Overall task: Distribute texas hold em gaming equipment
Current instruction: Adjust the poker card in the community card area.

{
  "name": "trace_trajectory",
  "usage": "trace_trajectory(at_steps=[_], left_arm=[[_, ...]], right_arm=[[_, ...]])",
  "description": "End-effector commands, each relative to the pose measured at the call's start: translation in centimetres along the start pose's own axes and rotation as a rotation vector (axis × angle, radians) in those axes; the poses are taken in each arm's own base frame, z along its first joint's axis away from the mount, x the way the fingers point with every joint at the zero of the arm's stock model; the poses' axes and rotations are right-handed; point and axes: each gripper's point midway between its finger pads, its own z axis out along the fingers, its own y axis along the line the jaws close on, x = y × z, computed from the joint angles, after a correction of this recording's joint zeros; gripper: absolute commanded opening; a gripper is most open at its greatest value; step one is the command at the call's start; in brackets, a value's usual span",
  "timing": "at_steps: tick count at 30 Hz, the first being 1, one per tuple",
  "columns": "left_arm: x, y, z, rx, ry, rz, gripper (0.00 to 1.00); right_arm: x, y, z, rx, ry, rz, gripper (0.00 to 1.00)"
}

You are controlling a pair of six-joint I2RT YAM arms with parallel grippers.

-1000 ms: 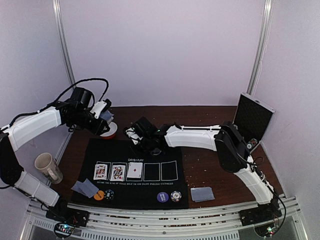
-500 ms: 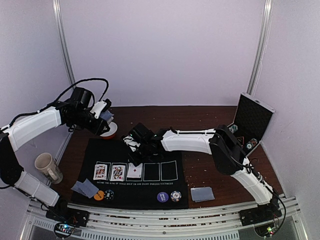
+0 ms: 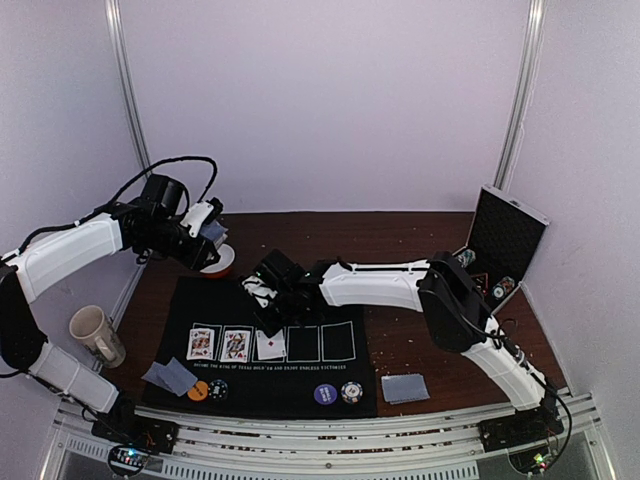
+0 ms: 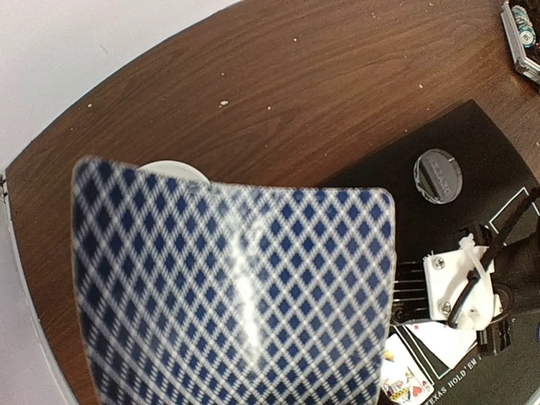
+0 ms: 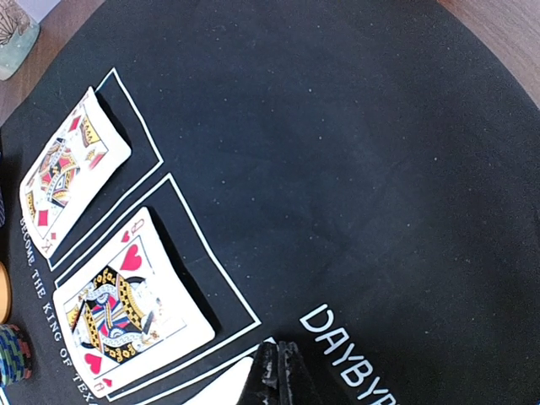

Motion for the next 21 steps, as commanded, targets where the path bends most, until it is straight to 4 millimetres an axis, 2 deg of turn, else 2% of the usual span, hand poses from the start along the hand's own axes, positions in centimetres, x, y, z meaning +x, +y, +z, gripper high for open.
trace_trajectory(at_steps=[1, 3, 7, 10, 16, 21], left_arm=[[-1.5, 0.3, -0.6, 0.000, -0.067, 0.007, 0.39], [-1.5, 0.3, -0.7, -0.002, -0.070, 0.007, 0.39], [-1.5, 0.3, -0.8, -0.001, -0.072, 0.008, 0.39], [-1.4, 0.2, -0.8, 0.000, -0.071, 0.008, 0.39], [-1.5, 0.2, -0.7, 0.002, -0.073, 0.009, 0.39], [-1.5, 0.2, -0.7, 0.003, -0.074, 0.009, 0.39]], right_arm=[[-2.7, 0.2, -3.7, 0.037, -0.060, 0.041, 0.01], [-3.9, -0.4, -4.9, 0.071, -0.096, 0.057, 0.01], [-4.7, -1.1, -7.0, 0.119, -0.129, 0.085, 0.02], [-2.9, -1.5, -7.4, 0.144, -0.102, 0.114, 0.02], [2.5, -2.1, -7.6, 0.218, 0.011, 0.166, 0.00], [6.2, -0.9, -7.1, 0.227, 0.091, 0.163, 0.00]])
